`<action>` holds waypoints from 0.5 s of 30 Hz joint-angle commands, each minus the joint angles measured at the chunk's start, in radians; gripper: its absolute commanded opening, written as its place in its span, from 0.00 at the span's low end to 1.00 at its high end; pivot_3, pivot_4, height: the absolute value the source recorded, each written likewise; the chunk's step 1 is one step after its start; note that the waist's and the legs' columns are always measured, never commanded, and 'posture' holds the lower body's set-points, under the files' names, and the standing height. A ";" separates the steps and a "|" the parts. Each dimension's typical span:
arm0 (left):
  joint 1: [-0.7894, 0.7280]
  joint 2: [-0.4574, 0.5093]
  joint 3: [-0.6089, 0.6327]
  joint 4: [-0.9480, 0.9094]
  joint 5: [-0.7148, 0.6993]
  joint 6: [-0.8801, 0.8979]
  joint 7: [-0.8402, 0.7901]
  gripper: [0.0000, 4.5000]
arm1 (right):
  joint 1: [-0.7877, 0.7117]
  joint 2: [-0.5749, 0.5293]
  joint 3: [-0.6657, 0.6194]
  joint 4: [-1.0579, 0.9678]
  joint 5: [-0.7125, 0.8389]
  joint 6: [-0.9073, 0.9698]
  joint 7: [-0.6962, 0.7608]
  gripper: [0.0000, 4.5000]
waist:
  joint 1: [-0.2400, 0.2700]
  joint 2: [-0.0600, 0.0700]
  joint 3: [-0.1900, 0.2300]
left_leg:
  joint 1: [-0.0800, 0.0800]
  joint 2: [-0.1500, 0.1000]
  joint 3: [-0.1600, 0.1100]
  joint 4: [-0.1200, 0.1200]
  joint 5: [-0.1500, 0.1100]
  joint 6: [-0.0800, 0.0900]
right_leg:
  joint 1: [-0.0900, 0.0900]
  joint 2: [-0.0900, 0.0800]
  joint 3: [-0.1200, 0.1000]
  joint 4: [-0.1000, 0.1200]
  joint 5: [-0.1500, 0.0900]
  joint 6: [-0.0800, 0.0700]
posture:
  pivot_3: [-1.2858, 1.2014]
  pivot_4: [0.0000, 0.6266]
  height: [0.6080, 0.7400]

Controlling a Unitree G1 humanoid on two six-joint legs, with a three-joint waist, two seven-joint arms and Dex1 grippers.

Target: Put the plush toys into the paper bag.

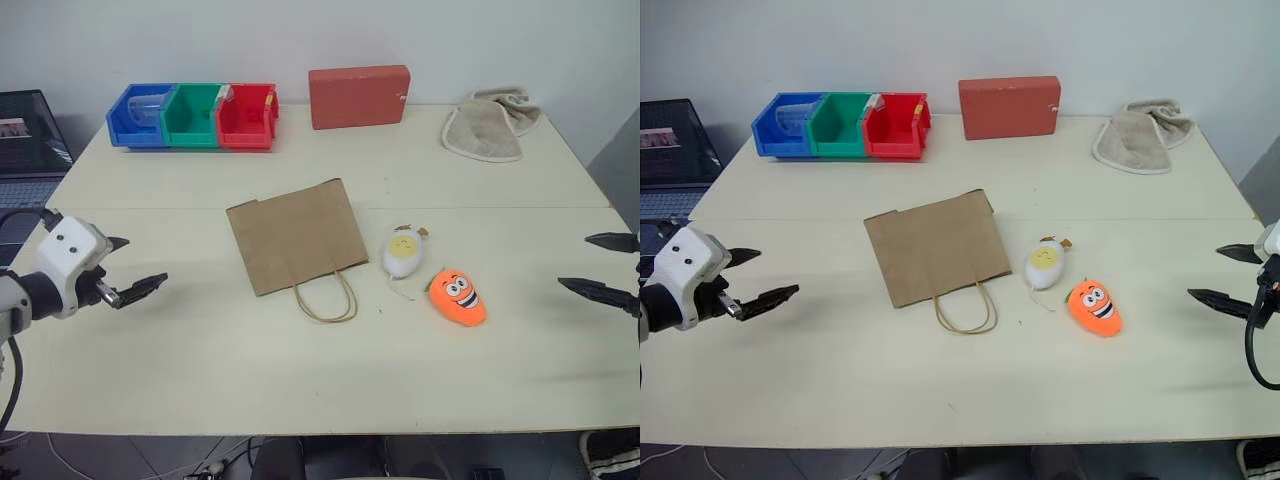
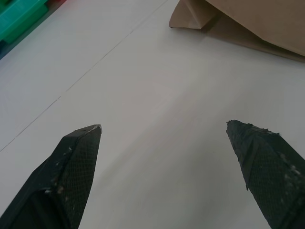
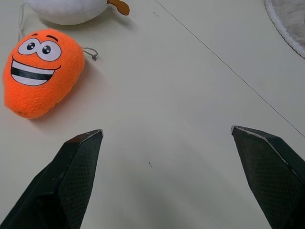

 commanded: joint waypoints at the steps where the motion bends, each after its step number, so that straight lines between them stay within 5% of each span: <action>1: -0.008 -0.003 0.028 -0.013 -0.017 -0.007 -0.009 1.00 | -0.007 0.008 -0.035 -0.037 0.007 -0.003 -0.006 1.00 | 0.000 0.000 0.000 | 0.000 0.000 0.000 0.000 0.000 0.000 | 0.000 0.000 0.000 0.000 0.000 0.000 | 0.52 0.24 1.00; 15: -0.026 -0.039 0.063 0.007 -0.032 -0.041 0.004 1.00 | -0.018 0.021 -0.031 -0.035 -0.001 -0.008 -0.022 1.00 | 0.000 0.000 0.000 | 0.000 0.000 0.000 0.000 0.000 0.000 | 0.000 0.000 0.000 0.000 0.000 0.000 | 0.52 0.24 1.00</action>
